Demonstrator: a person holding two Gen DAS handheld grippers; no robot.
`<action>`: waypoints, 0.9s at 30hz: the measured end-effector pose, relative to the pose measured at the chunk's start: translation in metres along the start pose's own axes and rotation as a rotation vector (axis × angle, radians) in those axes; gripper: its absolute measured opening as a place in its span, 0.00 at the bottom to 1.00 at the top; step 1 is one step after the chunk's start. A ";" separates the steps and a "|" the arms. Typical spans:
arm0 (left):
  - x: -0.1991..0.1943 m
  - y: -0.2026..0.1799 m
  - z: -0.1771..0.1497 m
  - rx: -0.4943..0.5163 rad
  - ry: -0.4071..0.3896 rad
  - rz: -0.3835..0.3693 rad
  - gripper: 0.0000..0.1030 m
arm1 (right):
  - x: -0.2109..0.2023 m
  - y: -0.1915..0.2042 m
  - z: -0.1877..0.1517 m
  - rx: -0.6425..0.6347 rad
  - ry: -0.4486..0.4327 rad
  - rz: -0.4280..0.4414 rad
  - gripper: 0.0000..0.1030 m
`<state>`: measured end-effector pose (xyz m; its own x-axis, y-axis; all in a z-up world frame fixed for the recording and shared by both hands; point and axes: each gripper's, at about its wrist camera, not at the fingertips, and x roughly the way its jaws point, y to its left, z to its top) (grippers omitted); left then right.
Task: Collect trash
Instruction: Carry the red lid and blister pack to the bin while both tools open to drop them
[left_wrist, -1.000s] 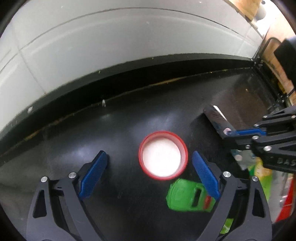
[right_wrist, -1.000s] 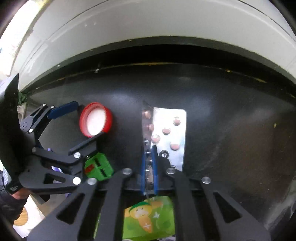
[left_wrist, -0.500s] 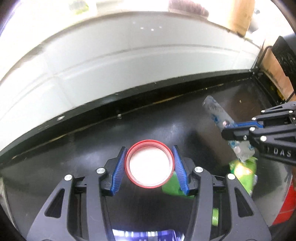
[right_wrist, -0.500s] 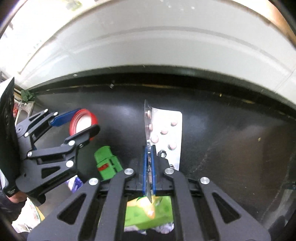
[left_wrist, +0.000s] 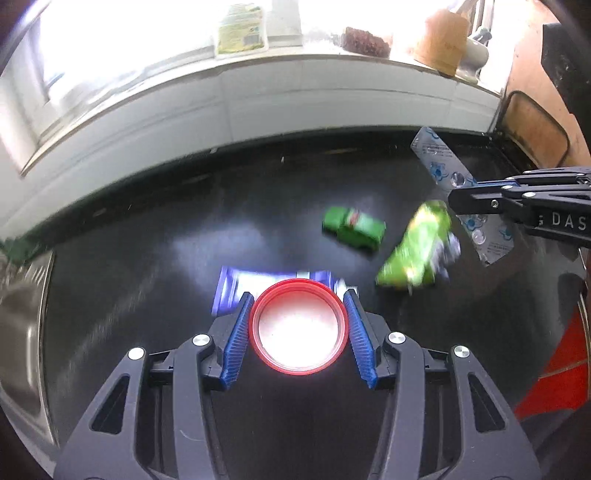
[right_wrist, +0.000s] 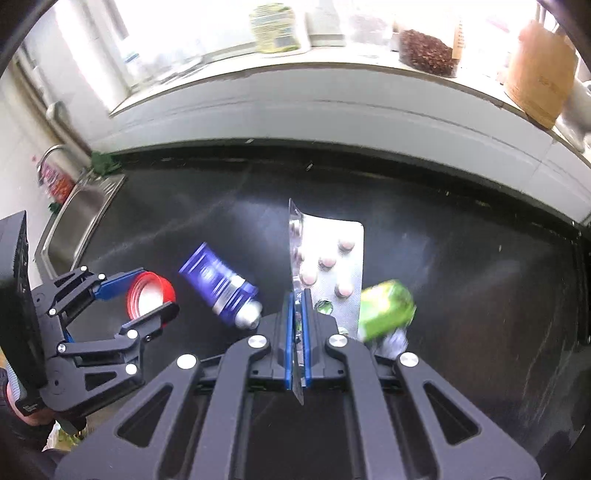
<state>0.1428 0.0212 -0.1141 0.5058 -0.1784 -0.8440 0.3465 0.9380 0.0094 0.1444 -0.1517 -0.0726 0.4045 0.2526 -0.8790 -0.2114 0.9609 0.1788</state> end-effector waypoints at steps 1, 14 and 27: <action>-0.007 0.000 -0.009 -0.004 0.004 0.000 0.47 | -0.002 0.004 -0.009 0.003 0.008 0.004 0.05; -0.054 0.013 -0.067 -0.060 -0.016 0.029 0.47 | -0.022 0.057 -0.050 -0.038 -0.011 0.016 0.05; -0.148 0.136 -0.172 -0.401 -0.061 0.286 0.47 | -0.009 0.248 -0.038 -0.382 0.013 0.308 0.05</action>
<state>-0.0209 0.2268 -0.0802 0.5855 0.0968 -0.8049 -0.1381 0.9902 0.0186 0.0548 0.0803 -0.0370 0.2615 0.5148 -0.8165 -0.6318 0.7308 0.2585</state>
